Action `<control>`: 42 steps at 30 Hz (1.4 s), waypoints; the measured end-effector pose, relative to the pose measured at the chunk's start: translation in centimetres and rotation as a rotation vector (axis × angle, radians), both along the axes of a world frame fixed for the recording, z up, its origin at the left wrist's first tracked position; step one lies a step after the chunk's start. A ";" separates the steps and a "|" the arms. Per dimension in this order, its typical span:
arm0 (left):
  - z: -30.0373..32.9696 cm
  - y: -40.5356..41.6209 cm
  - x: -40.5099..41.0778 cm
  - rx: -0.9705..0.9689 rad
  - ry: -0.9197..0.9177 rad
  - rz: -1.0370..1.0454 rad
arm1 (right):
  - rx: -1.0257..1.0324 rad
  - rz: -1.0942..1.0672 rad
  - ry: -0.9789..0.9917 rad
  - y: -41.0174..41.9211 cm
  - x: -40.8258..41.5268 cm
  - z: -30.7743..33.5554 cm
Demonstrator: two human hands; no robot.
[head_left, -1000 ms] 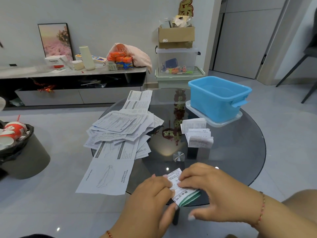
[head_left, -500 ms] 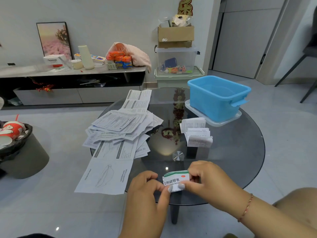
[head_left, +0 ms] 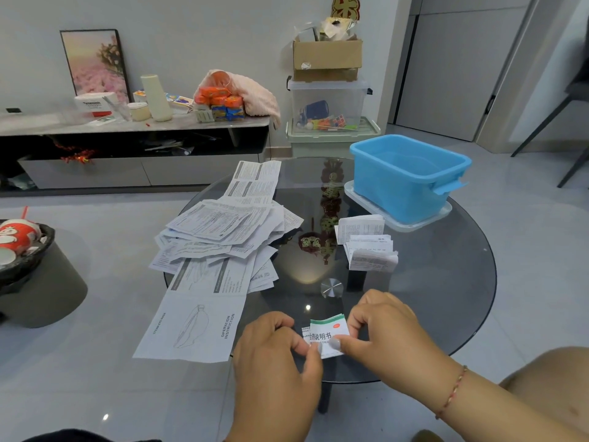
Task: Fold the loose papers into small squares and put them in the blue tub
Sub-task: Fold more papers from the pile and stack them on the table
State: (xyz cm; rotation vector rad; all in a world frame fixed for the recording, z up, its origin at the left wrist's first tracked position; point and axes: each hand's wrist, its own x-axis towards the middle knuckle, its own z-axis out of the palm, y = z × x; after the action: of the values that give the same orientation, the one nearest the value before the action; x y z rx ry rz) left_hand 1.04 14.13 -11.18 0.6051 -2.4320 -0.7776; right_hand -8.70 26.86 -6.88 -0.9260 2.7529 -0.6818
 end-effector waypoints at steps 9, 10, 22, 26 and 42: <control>0.9 -0.2 0.2 0.039 -0.020 -0.038 | 0.008 -0.034 0.012 -0.1 0.3 0.0; 1.0 -0.4 0.3 0.045 -0.031 -0.055 | 0.003 -0.036 0.016 -0.1 0.3 0.0; 1.6 -1.5 0.4 0.095 -0.121 -0.178 | 0.023 -0.053 0.023 -0.9 0.6 0.0; 1.7 -1.5 0.3 0.098 -0.113 -0.184 | 0.045 -0.056 0.022 -1.4 0.6 0.1; 0.9 -1.7 0.8 0.014 -0.066 -0.207 | 0.024 0.048 -0.158 0.1 -0.9 1.2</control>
State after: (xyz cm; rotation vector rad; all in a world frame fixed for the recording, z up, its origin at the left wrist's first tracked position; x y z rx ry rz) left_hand 1.86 12.45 -10.23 0.3938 -2.5804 -0.8700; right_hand -9.59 26.97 -5.72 -0.8891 2.5869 -0.6820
